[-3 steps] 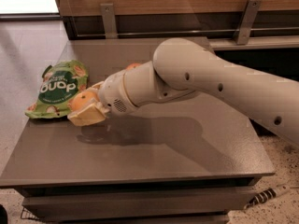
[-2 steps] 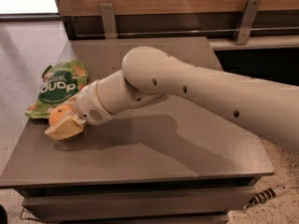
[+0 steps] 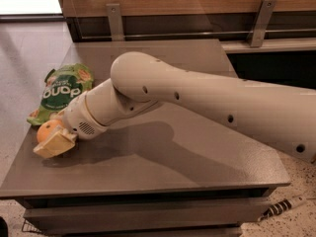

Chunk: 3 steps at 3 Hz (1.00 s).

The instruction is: Move orange near green rice chip bag

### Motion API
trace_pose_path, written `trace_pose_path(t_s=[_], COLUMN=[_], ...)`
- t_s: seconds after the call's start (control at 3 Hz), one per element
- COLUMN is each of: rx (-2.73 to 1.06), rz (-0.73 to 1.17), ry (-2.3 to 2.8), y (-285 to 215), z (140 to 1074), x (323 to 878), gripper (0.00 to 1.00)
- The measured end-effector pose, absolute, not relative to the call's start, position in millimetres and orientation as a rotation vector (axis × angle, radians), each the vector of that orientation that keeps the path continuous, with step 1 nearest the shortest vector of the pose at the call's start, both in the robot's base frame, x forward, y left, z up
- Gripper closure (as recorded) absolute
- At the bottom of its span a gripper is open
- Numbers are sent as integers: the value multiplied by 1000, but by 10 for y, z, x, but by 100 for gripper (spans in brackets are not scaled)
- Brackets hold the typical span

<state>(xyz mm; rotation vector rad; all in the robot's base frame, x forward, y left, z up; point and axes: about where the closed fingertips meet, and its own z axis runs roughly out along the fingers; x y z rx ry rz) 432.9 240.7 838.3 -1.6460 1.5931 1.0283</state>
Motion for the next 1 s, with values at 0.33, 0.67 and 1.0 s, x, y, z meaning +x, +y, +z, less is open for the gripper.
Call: trace_pose_path(t_s=[0.33,0.67,1.0], rx=[-1650,-1655,-1660], rz=[1029,1029,1029], ry=[1591,1587,1583], y=[2419,2436,2452], z=[8386,8393,8398], x=[4315,4294,4275], gripper=[51,21,0])
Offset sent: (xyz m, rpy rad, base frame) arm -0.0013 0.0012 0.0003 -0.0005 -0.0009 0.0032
